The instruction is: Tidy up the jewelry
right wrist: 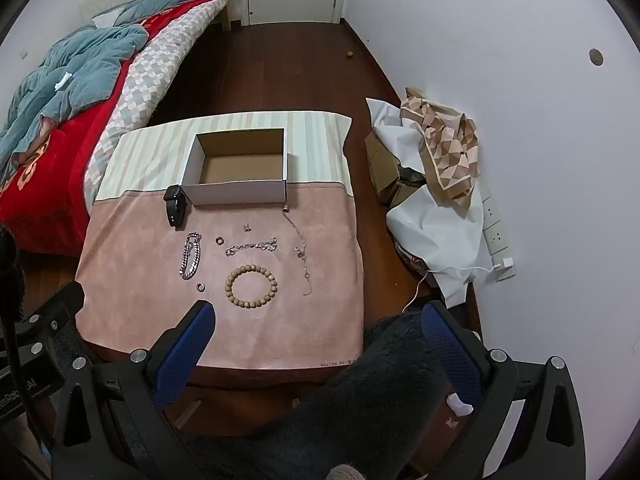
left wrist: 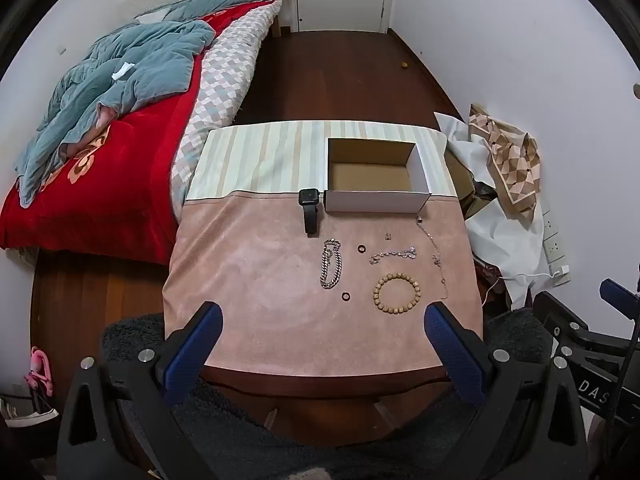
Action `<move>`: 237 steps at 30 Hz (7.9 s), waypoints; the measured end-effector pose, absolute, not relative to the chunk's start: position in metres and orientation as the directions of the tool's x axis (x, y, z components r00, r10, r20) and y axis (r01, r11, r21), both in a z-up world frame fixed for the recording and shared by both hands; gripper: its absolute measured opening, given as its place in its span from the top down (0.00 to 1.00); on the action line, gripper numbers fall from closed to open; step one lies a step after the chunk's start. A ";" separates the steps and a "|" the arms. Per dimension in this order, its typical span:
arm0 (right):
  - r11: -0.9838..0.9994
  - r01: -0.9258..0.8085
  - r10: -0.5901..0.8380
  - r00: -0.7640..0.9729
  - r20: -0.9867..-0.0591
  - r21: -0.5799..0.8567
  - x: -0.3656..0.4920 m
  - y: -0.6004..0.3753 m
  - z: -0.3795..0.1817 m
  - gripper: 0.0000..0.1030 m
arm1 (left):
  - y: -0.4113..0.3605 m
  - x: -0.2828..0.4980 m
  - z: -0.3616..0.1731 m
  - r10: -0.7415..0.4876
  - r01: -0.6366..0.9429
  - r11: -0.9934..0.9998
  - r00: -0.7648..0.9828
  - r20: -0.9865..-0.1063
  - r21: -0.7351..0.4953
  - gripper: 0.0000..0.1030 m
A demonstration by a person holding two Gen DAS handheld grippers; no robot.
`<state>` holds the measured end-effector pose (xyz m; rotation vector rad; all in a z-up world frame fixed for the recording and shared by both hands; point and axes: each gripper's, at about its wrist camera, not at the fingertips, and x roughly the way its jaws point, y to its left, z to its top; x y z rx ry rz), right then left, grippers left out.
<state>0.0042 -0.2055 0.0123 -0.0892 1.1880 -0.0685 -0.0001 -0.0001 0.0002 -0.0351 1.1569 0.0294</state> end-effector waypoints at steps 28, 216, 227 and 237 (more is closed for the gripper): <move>0.993 0.012 -0.110 0.393 -0.913 -0.115 0.001 -0.211 0.028 0.00 | -0.003 -0.005 0.010 -0.003 -0.043 0.999 0.423 -0.906 -0.023 0.00; 0.968 -0.052 0.252 0.220 -0.942 0.247 0.296 -0.175 -0.151 0.91 | -0.005 0.279 -0.143 -0.255 -0.005 0.964 0.281 -0.925 -0.267 0.85; 0.972 -0.037 0.234 0.223 -0.946 0.232 0.293 -0.186 -0.148 0.56 | 0.001 0.284 -0.120 -0.174 -0.032 0.979 0.361 -0.916 -0.199 0.37; 0.999 -0.046 0.000 0.276 -0.961 -0.013 0.267 -0.183 -0.143 0.08 | 0.012 0.254 -0.120 0.065 -0.061 0.997 0.442 -0.895 0.042 0.02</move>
